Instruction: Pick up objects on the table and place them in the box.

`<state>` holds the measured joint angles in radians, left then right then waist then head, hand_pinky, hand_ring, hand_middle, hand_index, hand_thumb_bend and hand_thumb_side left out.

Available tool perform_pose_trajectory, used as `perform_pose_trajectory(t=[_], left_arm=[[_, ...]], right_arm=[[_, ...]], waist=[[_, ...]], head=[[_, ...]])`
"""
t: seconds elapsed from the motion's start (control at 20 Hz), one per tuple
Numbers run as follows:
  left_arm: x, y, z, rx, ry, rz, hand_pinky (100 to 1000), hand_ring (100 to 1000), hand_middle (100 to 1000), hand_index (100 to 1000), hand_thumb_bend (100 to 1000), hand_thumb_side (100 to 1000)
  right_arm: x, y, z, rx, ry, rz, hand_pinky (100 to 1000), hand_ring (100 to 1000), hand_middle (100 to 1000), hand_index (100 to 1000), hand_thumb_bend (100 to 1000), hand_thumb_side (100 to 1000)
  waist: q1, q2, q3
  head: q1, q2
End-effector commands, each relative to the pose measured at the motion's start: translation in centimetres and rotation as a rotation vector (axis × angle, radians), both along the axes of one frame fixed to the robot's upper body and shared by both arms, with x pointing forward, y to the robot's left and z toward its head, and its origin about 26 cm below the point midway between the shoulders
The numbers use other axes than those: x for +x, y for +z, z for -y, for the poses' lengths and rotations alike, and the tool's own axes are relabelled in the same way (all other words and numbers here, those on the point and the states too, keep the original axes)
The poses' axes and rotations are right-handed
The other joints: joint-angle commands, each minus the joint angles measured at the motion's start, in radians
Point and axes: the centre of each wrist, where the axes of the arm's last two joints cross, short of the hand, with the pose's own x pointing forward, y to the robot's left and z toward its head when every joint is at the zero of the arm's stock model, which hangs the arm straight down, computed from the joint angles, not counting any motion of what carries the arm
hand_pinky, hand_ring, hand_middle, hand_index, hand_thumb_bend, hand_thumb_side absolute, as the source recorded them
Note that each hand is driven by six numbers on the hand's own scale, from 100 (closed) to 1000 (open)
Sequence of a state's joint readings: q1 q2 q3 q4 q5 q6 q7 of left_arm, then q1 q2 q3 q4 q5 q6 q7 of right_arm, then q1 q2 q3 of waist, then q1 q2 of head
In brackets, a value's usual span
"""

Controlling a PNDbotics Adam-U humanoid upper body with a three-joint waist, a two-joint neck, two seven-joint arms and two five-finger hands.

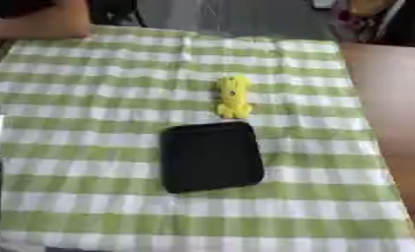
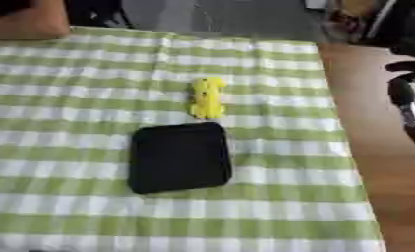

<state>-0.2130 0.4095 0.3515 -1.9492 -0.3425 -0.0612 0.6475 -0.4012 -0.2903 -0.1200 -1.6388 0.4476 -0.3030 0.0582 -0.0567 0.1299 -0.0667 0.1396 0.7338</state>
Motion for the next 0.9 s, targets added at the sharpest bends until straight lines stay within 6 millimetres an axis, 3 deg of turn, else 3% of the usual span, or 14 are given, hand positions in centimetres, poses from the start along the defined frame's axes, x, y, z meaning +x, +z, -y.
perform_pose_trajectory(t=[0.05, 0.7, 0.9], left_arm=[[0.0, 0.4, -0.3, 0.004, -0.001, 0.014, 487, 561, 735, 865, 346, 826], [0.5, -0.4, -0.7, -0.016, -0.028, -0.012, 483, 559, 737, 869, 350, 820], [0.5, -0.4, -0.7, -0.014, -0.034, -0.014, 483, 560, 737, 869, 349, 821]], right_arm=[[-0.1, 1.0, 0.6, -0.022, -0.013, 0.027, 594, 700, 785, 918, 658, 1000], [0.0, 1.1, 0.6, -0.031, -0.007, 0.024, 597, 702, 787, 919, 673, 985], [0.9, 2.4, 0.5, -0.11, 0.024, 0.023, 608, 708, 792, 920, 705, 955]], waist=[[0.003, -0.016, 0.0], [0.003, -0.017, 0.001], [0.001, -0.02, 0.006]], head=[[-0.008, -0.014], [-0.008, -0.013], [-0.01, -0.01]])
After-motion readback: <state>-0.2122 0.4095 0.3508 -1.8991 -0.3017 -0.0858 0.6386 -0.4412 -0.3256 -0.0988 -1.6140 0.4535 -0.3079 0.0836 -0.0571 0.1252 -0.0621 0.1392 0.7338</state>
